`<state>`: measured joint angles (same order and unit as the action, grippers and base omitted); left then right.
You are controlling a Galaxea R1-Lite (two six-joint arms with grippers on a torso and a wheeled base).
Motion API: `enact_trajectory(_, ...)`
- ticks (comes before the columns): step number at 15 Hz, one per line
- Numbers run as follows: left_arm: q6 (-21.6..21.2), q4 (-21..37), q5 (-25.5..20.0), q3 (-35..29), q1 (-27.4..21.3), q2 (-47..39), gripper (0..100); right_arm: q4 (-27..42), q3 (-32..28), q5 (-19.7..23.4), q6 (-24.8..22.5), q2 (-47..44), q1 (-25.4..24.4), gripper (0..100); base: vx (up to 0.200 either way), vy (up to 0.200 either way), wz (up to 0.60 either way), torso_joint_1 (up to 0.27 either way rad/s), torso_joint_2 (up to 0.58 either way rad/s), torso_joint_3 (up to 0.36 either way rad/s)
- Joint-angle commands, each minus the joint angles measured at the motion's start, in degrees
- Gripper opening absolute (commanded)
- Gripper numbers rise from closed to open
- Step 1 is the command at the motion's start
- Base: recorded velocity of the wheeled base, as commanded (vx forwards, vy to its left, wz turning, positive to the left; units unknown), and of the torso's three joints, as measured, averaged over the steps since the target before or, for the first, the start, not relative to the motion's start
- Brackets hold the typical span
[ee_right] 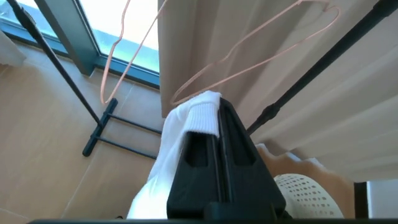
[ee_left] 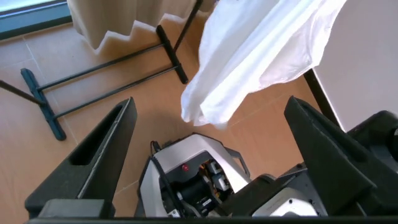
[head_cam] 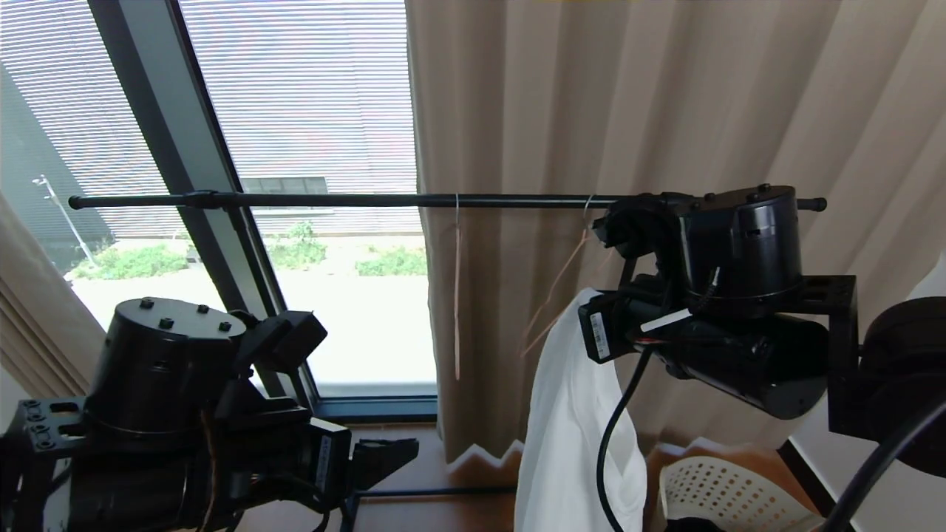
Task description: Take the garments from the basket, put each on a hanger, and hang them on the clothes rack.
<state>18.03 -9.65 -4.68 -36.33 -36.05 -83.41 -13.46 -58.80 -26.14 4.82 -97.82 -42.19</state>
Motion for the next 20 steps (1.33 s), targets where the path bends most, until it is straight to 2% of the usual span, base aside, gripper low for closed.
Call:
enact_trajectory(1,2.7,-1.2,2.0,-4.2,-3.3,-7.6,100,0.0,-2.6,-0.4,0.7,-3.7,-0.1,0,0.000,0.000,0.00,0.000,0.00,0.000)
enact_trajectory(2,4.6,-2.2,6.1,-5.9,-4.9,-10.8,100,0.1,-4.2,-1.5,1.7,-3.8,-0.1,0,0.000,0.000,0.00,0.000,0.00,0.000)
enact_trajectory(3,4.7,-2.6,7.2,-6.5,-5.4,-12.0,100,0.1,-4.4,-1.7,2.0,-3.8,-0.1,0,0.000,0.000,0.00,0.000,0.00,0.000)
enact_trajectory(4,6.4,-4.8,11.0,-8.7,-7.5,-16.3,100,0.1,-4.7,-3.0,4.5,-4.0,-0.9,0,0.000,0.000,0.00,0.000,0.00,0.000)
enact_trajectory(5,6.4,-4.8,11.0,-8.7,-7.5,-16.3,100,0.1,-4.7,-3.0,4.5,-4.0,-0.9,0,0.000,0.000,0.00,0.000,0.00,0.000)
enact_trajectory(7,8.9,-9.1,14.9,-12.7,-9.8,-23.9,100,0.0,-5.7,-4.8,10.0,-3.9,-3.2,0,0.000,0.000,0.00,0.000,0.00,0.000)
enact_trajectory(10,8.9,-11.9,16.3,-19.0,-12.7,-30.3,100,0.0,-6.5,-7.3,13.3,-4.8,-5.1,0,0.000,0.000,0.00,0.000,0.00,0.000)
enact_trajectory(14,8.8,-11.8,17.8,-25.9,-16.4,-35.2,100,-0.1,-6.3,-8.8,14.4,-5.2,-5.8,0,0.000,0.000,0.00,0.000,0.00,0.000)
enact_trajectory(17,8.7,-11.4,25.2,-29.2,-16.5,-39.7,100,-0.3,-6.1,-11.0,14.4,-4.8,-5.7,0,0.000,0.000,0.00,0.000,0.00,0.000)
enact_trajectory(20,8.9,-11.5,28.2,-29.1,-16.2,-40.5,100,-0.4,-6.1,-13.4,14.3,-4.6,-5.4,0,0.000,0.000,0.00,0.000,0.00,0.000)
